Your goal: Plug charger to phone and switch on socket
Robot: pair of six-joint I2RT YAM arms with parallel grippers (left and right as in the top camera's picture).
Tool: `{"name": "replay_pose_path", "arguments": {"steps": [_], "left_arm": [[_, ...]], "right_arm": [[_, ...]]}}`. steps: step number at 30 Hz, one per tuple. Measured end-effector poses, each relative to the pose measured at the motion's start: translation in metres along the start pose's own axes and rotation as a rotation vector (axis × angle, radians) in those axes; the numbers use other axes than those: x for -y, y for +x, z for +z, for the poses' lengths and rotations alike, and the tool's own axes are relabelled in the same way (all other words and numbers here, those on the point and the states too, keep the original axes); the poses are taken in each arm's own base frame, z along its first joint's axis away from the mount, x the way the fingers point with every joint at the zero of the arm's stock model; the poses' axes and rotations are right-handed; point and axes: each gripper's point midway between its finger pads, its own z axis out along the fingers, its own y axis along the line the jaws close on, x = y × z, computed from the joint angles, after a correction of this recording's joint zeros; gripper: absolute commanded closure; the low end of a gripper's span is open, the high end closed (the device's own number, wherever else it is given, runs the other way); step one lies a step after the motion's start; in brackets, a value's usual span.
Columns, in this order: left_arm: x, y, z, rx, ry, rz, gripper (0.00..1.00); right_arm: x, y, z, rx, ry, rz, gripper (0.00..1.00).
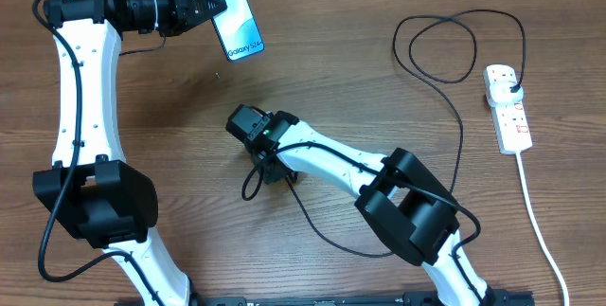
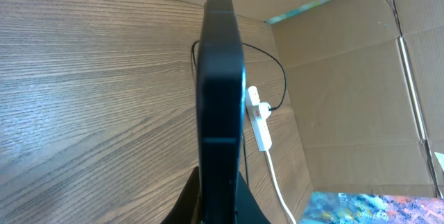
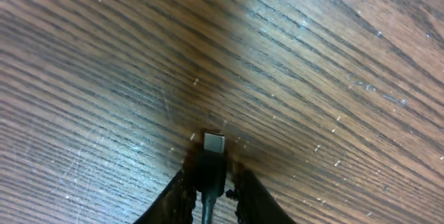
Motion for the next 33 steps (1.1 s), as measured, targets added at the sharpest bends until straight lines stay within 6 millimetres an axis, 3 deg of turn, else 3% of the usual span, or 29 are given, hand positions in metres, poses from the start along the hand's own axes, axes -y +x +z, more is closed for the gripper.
{"name": "replay_pose_path", "arguments": {"steps": [6, 8, 16, 23, 26, 29, 31, 33], "left_arm": [[0.000, 0.000, 0.000, -0.001, 0.000, -0.002, 0.96], [0.000, 0.000, 0.000, -0.001, 0.000, -0.002, 0.96], [0.000, 0.000, 0.000, -0.001, 0.000, -0.002, 0.96], [0.000, 0.000, 0.000, -0.001, 0.000, -0.002, 0.96], [0.002, 0.000, 0.000, 0.001, 0.012, 0.006, 0.96], [0.013, -0.005, -0.001, 0.011, 0.073, 0.048, 0.96], [0.024, -0.008, -0.002, 0.015, 0.134, 0.080, 0.96], [0.032, -0.009, -0.003, 0.016, 0.175, 0.102, 0.96]], "right_arm": [[-0.002, -0.001, 0.001, 0.001, 0.003, 0.005, 0.88], [-0.002, -0.001, 0.001, 0.001, 0.002, 0.008, 0.96], [-0.006, 0.000, 0.000, -0.018, -0.042, 0.024, 0.96], [0.004, 0.000, -0.004, -0.111, -0.296, 0.066, 0.96], [0.019, -0.004, -0.019, -0.118, -0.424, 0.081, 0.96], [0.038, -0.018, -0.064, -0.045, -0.615, 0.080, 0.96], [0.050, -0.023, -0.106, 0.028, -0.748, 0.054, 0.96], [0.055, -0.022, -0.130, 0.072, -0.828, 0.031, 0.96]]}}
